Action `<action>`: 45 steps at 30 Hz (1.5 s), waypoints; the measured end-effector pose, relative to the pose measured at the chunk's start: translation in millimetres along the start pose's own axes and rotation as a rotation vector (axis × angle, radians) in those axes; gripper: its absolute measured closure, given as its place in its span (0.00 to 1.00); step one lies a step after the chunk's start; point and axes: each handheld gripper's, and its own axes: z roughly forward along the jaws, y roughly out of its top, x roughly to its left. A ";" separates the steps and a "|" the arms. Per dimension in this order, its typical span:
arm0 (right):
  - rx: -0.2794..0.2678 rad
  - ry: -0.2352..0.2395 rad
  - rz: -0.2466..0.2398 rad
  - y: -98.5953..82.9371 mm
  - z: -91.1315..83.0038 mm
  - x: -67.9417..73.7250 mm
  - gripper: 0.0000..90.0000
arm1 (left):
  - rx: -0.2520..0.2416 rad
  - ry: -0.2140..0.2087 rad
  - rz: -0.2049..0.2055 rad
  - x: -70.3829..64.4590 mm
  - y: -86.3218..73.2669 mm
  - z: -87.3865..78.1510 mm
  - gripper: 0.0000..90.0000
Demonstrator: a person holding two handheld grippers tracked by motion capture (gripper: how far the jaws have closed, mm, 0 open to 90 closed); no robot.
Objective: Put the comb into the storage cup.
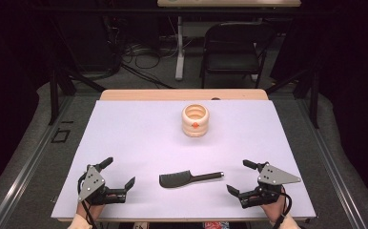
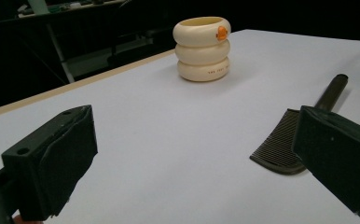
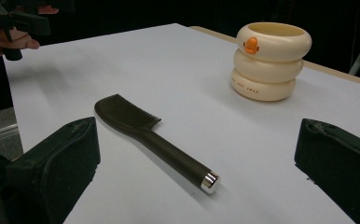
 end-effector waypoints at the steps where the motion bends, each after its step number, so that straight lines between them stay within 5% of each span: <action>1: 0.000 0.000 0.000 0.0 0.0 0.0 0.00 | 0.000 0.000 0.000 0.0 0.0 0.0 0.00; 45: 0.100 0.012 0.002 10.5 34.1 -12.5 0.00 | 0.004 0.002 0.012 1.2 1.2 2.8 0.00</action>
